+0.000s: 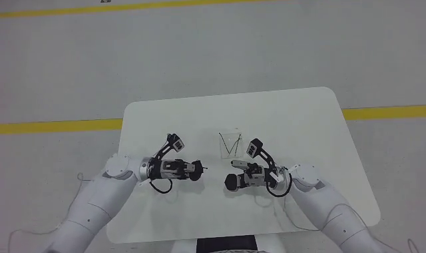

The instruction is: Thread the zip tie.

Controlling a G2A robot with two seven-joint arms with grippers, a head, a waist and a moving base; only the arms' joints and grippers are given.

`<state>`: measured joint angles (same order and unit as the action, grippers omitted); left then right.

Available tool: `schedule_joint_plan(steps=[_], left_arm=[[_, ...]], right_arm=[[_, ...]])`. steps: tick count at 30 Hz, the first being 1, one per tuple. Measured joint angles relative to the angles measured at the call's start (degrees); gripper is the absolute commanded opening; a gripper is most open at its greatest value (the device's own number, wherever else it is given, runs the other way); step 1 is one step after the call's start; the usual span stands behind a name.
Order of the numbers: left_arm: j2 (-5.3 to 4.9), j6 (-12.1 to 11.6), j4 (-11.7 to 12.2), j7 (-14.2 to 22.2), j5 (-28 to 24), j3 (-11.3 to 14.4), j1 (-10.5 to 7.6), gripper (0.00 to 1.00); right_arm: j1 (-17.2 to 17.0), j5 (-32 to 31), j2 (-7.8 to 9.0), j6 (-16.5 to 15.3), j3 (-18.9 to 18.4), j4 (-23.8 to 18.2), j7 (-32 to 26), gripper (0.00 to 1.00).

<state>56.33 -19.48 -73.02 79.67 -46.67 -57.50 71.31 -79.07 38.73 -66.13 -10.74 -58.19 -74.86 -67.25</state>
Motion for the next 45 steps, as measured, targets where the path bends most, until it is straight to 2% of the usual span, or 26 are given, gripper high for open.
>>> schedule_joint_plan(steps=[5,7,24,30,36,38,41,45], left_arm=[[0.26,0.00,-2.71,-0.03,1.02,-5.58,3.54,0.00],[0.45,0.00,-3.29,-0.03,1.60,-6.80,4.32,0.00],[0.53,0.00,-3.43,-0.03,1.72,-7.05,4.54,0.00],[0.53,0.00,-3.43,-0.03,1.72,-7.05,4.54,0.00],[0.53,0.00,-3.43,-0.03,1.72,-7.05,4.54,0.00],[0.53,0.00,-3.43,-0.03,1.72,-7.05,4.54,0.00],[0.53,0.00,-3.43,-0.03,1.72,-7.05,4.54,0.00],[0.53,0.00,-3.43,-0.03,1.72,-7.05,4.54,0.00]], right_arm=[[0.00,0.00,0.00,0.00,0.00,0.00,0.00,1.00],[0.00,0.00,0.00,0.00,0.00,0.00,0.00,1.00],[0.00,-0.12,0.01,-0.01,-0.03,-0.05,0.13,1.00],[1.10,-6.12,1.09,-0.05,-2.95,-2.55,1.23,1.00],[4.01,-19.95,2.77,3.53,-5.58,-6.75,0.23,1.00],[5.09,-23.27,3.11,3.95,-5.74,-7.55,-1.05,1.00],[7.09,-28.34,3.41,2.84,-4.81,-7.16,-3.61,1.00],[7.61,-29.60,3.43,2.36,-4.38,-6.94,-4.38,1.00]])
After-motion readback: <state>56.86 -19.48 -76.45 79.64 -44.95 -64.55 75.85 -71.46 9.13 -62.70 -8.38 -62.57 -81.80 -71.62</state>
